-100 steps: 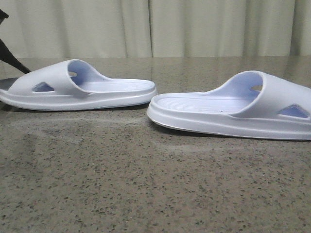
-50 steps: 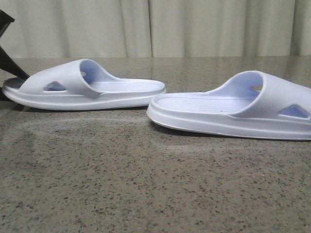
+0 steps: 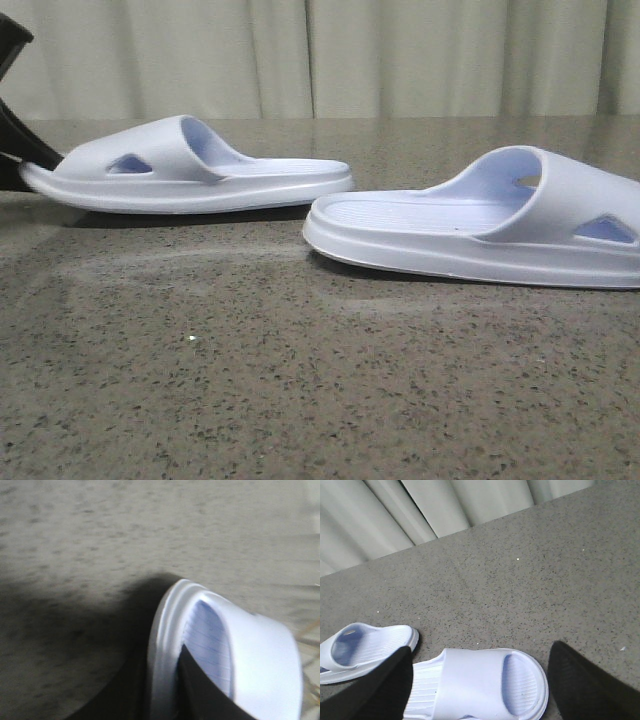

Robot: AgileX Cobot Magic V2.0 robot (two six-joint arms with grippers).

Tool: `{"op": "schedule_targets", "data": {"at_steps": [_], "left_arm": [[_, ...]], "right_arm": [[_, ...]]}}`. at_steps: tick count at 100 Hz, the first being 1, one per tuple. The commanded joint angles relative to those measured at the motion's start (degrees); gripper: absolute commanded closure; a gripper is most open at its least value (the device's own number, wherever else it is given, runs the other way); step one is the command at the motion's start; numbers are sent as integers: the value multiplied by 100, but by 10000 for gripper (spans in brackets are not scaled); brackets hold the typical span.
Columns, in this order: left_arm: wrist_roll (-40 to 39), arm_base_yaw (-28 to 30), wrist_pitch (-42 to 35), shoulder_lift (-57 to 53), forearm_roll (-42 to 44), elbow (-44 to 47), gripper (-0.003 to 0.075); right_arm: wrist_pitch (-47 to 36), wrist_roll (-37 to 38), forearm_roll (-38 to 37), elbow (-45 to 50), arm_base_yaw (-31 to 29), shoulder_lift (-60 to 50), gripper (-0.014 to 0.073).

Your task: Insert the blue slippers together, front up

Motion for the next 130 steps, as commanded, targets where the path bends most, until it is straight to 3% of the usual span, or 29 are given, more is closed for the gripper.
{"op": "schedule_targets", "data": {"at_steps": [1,26,41,57,81,130], "left_arm": [[648,92,658,-165,-938,-94,704],[881,643,1833,-369,-2053,-94,704],[881,1074,2368,-641,-2302,-94,704],[881,1101,2594,-969,-2281,-94,704],[881,1068,2425,-1466,-2256,142,704],[881,1068,2205,-1445,-2141,171,704]], "right_arm": [[-467,-25,12,-187,6,61,106],[-350,-25,12,-187,6,61,106],[-336,-25,12,-140,6,61,106],[-294,-25,12,-93,6,61,106],[-97,243,12,-25,6,61,106],[-935,2351,-74,1251,6,64,106]]}}
